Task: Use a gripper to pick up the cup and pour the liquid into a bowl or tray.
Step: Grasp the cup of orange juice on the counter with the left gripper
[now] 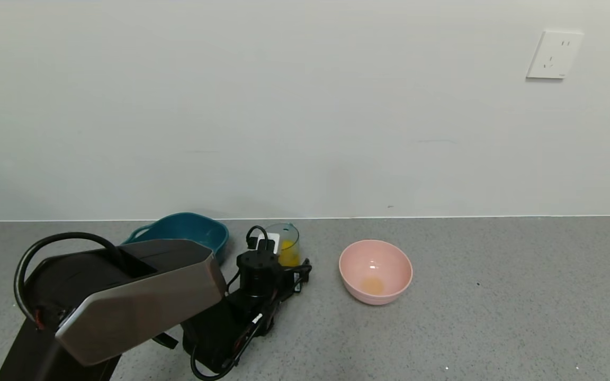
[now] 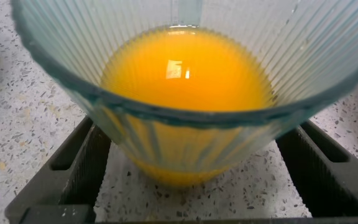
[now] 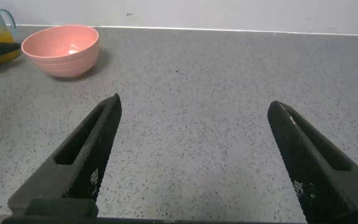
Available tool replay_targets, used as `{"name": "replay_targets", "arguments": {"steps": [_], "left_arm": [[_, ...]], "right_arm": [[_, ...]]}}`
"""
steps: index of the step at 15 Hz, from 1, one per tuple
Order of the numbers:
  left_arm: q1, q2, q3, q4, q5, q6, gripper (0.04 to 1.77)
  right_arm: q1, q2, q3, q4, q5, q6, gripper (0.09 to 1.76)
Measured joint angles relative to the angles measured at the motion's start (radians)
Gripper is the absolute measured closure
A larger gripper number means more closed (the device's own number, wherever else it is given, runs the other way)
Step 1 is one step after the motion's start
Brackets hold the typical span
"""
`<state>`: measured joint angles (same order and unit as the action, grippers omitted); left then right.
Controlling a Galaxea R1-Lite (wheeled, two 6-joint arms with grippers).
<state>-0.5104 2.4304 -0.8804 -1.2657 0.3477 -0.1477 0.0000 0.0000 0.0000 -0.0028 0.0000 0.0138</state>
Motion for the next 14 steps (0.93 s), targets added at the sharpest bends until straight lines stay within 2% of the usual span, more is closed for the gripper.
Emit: {"name": "replay_targets", "arguments": {"steps": [14], "left_arm": [[0.009, 0.009, -0.022, 0.0, -0.002, 0.0, 0.1]], "right_arm": [[0.0, 0.0, 0.0, 0.0, 0.0, 0.0, 0.14]]}}
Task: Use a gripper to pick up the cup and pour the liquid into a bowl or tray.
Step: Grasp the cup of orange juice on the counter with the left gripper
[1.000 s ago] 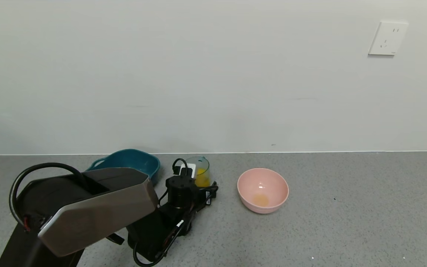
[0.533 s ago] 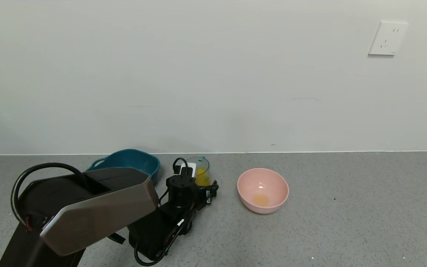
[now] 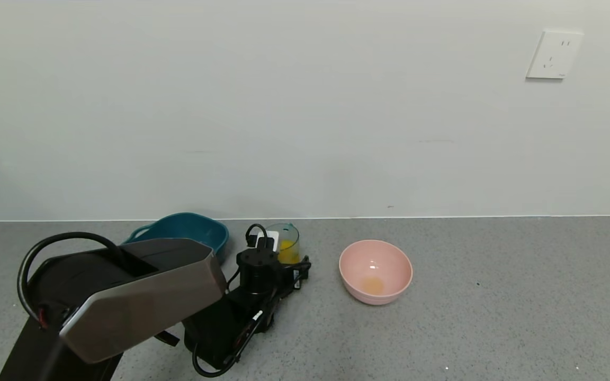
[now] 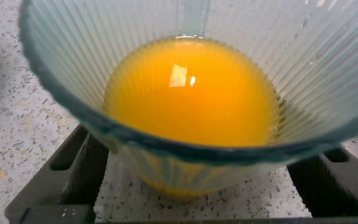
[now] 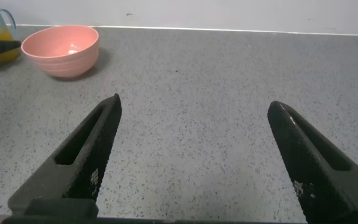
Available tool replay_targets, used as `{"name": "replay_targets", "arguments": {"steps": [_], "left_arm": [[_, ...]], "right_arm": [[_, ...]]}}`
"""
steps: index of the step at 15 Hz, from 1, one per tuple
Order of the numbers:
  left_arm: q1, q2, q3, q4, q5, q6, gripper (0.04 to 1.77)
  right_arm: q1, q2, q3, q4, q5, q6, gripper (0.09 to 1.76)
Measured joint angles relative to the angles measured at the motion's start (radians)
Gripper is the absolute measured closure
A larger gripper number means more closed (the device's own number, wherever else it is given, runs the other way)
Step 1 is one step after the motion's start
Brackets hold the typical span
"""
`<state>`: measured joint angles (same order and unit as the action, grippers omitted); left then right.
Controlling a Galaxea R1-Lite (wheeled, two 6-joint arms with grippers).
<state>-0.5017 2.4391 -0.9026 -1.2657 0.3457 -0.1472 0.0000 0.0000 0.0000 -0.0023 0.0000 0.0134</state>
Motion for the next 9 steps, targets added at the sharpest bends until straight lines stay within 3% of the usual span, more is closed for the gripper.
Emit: {"name": "replay_targets", "arguments": {"steps": [2, 3, 9], "left_arm": [[0.001, 0.0, 0.0, 0.001, 0.0, 0.001, 0.45], [0.0, 0.0, 0.001, 0.001, 0.0, 0.003, 0.5], [-0.001, -0.003, 0.004, 0.001, 0.0, 0.001, 0.54]], "right_arm": [[0.0, 0.0, 0.0, 0.0, 0.0, 0.0, 0.14], [0.0, 0.0, 0.0, 0.0, 0.0, 0.0, 0.14], [0.0, 0.0, 0.0, 0.0, 0.0, 0.0, 0.14]]}}
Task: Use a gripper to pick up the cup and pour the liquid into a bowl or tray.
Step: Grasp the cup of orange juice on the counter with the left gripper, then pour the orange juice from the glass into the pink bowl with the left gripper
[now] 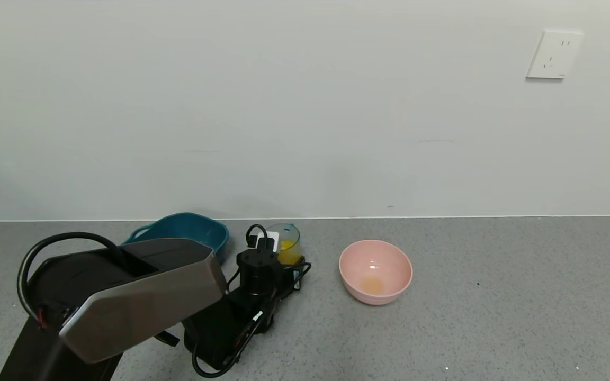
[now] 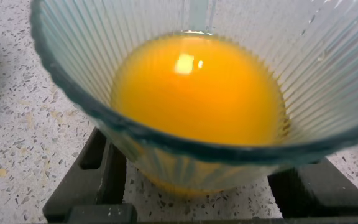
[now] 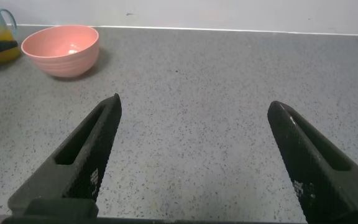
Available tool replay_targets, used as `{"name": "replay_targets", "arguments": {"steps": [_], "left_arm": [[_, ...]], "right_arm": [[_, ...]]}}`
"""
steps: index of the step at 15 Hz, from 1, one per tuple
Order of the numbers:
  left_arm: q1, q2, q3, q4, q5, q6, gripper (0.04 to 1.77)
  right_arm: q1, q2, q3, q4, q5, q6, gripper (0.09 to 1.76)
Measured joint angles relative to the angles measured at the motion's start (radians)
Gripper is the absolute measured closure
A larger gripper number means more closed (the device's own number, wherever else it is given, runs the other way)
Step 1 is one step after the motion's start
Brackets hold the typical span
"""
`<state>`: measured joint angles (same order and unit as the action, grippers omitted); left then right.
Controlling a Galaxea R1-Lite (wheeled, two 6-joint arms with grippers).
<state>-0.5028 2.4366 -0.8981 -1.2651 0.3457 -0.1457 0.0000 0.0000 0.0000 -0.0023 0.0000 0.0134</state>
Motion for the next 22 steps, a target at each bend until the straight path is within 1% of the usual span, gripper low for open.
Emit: {"name": "replay_targets", "arguments": {"steps": [7, 10, 13, 16, 18, 22], "left_arm": [[0.001, -0.021, 0.01, 0.003, 0.0, 0.013, 0.54], [0.002, -0.044, 0.011, 0.014, 0.0, 0.039, 0.54], [0.006, -0.073, 0.01, 0.027, 0.0, 0.086, 0.55], [0.007, -0.118, 0.011, 0.081, 0.0, 0.116, 0.55], [0.007, -0.156, 0.003, 0.141, 0.0, 0.13, 0.55], [0.006, -0.212, -0.022, 0.178, 0.001, 0.228, 0.55]], "right_arm": [[0.0, 0.0, 0.0, 0.0, 0.0, 0.0, 0.14], [0.0, 0.0, 0.0, 0.0, 0.0, 0.0, 0.14], [0.0, 0.0, 0.0, 0.0, 0.0, 0.0, 0.14], [0.0, 0.0, 0.0, 0.0, 0.0, 0.0, 0.14], [0.0, 0.0, 0.0, 0.0, 0.0, 0.0, 0.14], [0.0, 0.0, 0.0, 0.0, 0.0, 0.0, 0.14]]}}
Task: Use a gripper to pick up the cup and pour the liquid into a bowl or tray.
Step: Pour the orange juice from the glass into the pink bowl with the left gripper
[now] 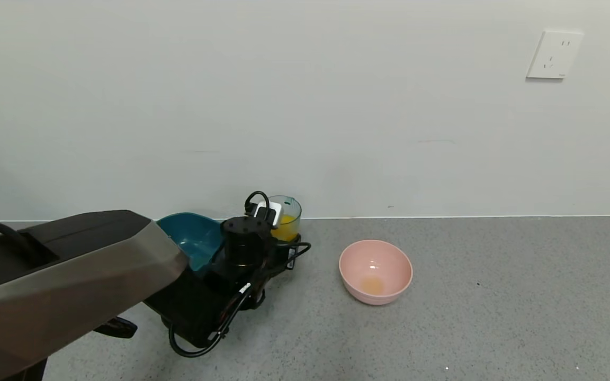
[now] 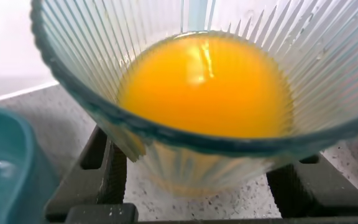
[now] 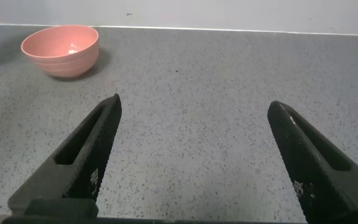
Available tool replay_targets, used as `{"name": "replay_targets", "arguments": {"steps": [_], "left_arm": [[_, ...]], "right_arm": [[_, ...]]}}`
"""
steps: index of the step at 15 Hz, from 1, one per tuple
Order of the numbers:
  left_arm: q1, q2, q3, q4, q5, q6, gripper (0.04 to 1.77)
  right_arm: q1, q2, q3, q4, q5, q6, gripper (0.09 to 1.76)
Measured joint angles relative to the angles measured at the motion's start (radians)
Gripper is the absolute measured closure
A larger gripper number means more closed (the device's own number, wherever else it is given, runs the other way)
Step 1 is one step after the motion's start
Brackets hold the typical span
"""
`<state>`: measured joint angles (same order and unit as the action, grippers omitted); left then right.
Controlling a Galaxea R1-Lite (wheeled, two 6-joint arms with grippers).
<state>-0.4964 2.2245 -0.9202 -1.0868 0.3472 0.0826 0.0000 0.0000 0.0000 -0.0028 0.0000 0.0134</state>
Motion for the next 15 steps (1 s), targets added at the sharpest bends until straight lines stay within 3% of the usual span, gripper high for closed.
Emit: {"name": "replay_targets", "arguments": {"steps": [8, 15], "left_arm": [[-0.034, -0.055, -0.117, 0.166, 0.001, 0.061, 0.55], [-0.068, -0.054, -0.166, 0.184, 0.003, 0.172, 0.55]], "right_arm": [[0.0, 0.0, 0.0, 0.0, 0.0, 0.0, 0.14], [0.0, 0.0, 0.0, 0.0, 0.0, 0.0, 0.14]]}}
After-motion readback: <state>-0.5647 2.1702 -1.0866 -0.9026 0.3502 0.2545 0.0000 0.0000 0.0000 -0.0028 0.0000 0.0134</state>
